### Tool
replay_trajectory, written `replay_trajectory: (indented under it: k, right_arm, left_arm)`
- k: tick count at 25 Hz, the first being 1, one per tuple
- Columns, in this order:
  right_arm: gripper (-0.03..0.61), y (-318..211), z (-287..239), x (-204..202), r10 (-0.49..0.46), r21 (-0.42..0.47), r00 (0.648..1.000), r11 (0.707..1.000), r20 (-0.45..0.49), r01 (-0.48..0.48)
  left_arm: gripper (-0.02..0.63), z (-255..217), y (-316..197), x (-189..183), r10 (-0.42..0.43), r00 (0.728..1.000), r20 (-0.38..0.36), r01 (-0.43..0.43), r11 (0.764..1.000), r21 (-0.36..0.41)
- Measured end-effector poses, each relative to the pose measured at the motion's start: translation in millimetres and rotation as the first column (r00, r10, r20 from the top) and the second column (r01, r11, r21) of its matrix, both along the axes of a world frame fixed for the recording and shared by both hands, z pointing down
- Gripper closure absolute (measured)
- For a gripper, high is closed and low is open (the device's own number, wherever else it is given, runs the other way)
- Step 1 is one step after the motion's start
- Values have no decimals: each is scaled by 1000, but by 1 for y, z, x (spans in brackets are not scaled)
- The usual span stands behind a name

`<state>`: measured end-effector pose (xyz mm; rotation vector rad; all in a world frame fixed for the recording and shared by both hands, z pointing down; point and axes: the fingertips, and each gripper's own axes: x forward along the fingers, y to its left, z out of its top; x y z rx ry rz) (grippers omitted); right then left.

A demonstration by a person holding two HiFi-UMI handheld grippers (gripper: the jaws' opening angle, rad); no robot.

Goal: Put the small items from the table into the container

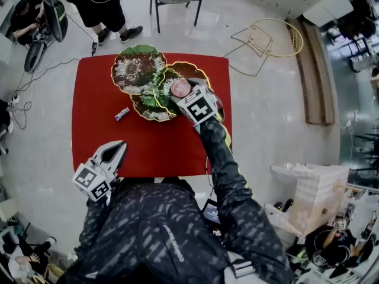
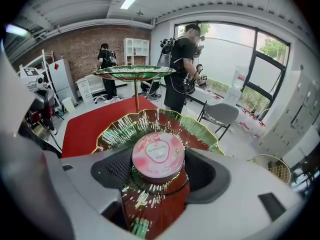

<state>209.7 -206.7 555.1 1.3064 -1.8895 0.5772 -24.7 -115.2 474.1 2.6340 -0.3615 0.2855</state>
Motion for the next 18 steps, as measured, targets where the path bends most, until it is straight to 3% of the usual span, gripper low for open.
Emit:
replay_trajectory:
  k: [18]
  right_arm:
    - [247, -1, -3, 0, -19, 18, 999, 1000, -28, 19]
  left_arm:
    - [604, 2, 5, -1, -10, 1000, -3, 10, 1000, 2]
